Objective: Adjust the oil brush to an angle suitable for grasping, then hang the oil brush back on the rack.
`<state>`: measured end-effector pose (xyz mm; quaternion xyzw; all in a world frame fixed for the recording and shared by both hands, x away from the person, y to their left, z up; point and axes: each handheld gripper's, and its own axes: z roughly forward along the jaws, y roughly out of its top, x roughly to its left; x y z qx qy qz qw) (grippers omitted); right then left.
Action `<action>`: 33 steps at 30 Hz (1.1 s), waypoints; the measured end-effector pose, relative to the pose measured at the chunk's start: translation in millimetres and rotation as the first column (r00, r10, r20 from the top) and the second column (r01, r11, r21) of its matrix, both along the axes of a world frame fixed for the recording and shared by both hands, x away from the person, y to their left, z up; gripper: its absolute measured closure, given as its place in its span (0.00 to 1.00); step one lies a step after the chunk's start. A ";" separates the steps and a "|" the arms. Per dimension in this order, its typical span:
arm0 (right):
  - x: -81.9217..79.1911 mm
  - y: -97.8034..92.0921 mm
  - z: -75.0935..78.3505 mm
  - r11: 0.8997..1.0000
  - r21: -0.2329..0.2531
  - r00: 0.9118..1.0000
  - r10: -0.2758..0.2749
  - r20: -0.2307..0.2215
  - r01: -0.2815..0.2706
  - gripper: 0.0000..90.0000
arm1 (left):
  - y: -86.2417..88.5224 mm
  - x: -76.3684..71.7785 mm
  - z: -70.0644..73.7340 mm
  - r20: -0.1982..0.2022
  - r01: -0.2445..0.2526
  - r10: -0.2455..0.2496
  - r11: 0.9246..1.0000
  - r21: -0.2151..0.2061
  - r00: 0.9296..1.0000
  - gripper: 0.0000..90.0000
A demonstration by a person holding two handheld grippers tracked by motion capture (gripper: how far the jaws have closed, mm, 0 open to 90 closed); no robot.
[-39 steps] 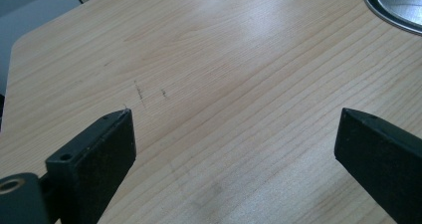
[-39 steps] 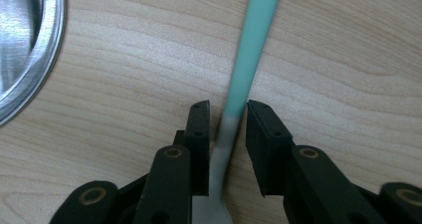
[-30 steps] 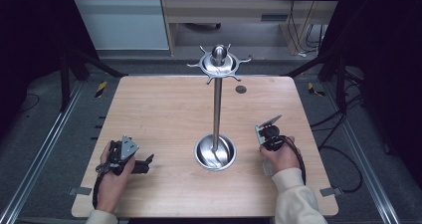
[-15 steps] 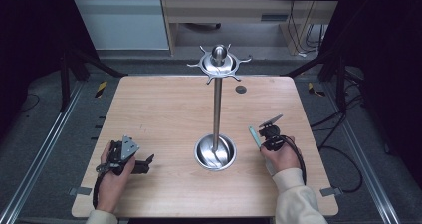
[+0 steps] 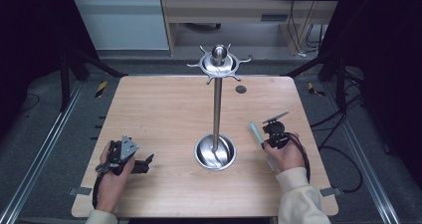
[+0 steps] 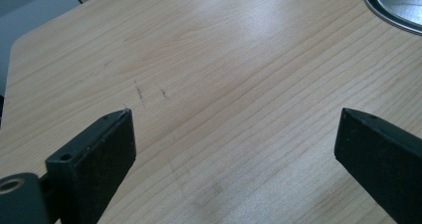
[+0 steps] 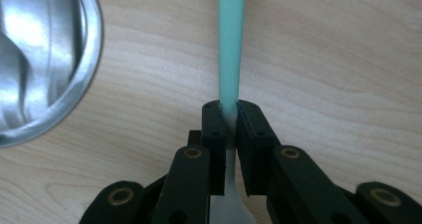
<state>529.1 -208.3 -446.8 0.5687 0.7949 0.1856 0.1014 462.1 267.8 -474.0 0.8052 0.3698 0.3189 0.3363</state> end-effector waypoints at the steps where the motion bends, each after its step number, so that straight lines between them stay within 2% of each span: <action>1: -0.5 -0.7 3.0 1.000 0.005 1.000 -0.002 0.015 0.001 0.92 | 0.2 0.1 0.1 0.000 -0.001 0.001 1.000 -0.001 1.000 0.03; 2: -1.8 -2.0 9.1 1.000 0.018 0.999 -0.007 0.042 0.006 0.92 | 0.4 0.1 0.2 0.000 -0.001 0.001 1.000 -0.002 1.000 0.03; 3: -1.8 -2.0 9.1 1.000 0.018 0.999 -0.007 0.042 0.006 0.92 | 0.3 0.2 0.0 0.002 -0.003 0.003 1.000 -0.006 1.000 0.03; 4: -2.7 -4.6 14.2 1.000 0.025 0.997 -0.006 0.075 0.004 0.92 | 0.3 0.2 -0.1 0.003 -0.004 0.004 1.000 -0.007 1.000 0.03; 15: -9.8 -20.0 39.2 0.996 0.080 0.987 -0.039 0.156 0.027 0.92 | 1.2 0.3 0.4 -0.002 0.000 0.000 1.000 -0.003 1.000 0.03; 17: -14.1 -23.9 51.2 0.995 0.098 0.980 -0.042 0.194 0.023 0.92 | 0.6 0.5 -0.1 0.001 -0.001 0.001 1.000 -0.010 1.000 0.03; 19: -15.2 -24.5 53.9 0.995 0.099 0.979 -0.044 0.201 0.024 0.92 | 0.4 0.3 0.3 -0.002 0.001 -0.001 1.000 -0.003 1.000 0.03; 23: -21.7 -25.8 69.0 0.994 0.107 0.968 -0.035 0.249 0.008 0.92 | 0.4 0.2 0.2 -0.003 0.002 -0.002 1.000 -0.003 1.000 0.03; 26: -23.7 -25.1 73.5 0.994 0.109 0.964 -0.031 0.264 0.002 0.92 | 0.7 0.4 0.0 -0.001 -0.001 0.001 1.000 -0.011 1.000 0.03; 27: -26.2 -24.4 80.2 0.993 0.116 0.958 -0.026 0.286 -0.008 0.92 | 1.3 0.4 0.4 0.000 -0.002 0.002 1.000 -0.007 1.000 0.03; 29: -27.4 -24.1 82.6 0.993 0.119 0.955 -0.024 0.294 -0.012 0.92 | 1.3 0.4 0.3 0.000 -0.002 0.002 1.000 -0.008 1.000 0.03; 30: -31.2 -23.8 90.1 0.993 0.120 0.948 -0.019 0.317 -0.020 0.92 | 1.3 0.4 0.3 0.000 -0.002 0.002 1.000 -0.009 1.000 0.03; 31: -31.2 -23.8 90.1 0.993 0.120 0.948 -0.019 0.317 -0.020 0.92 | 1.4 0.4 0.5 0.000 -0.002 0.002 1.000 -0.008 1.000 0.03; 33: -34.7 -23.4 96.3 0.992 0.122 0.940 -0.015 0.340 -0.029 0.92 | 1.4 0.1 0.8 0.000 -0.001 0.001 1.000 -0.009 1.000 0.03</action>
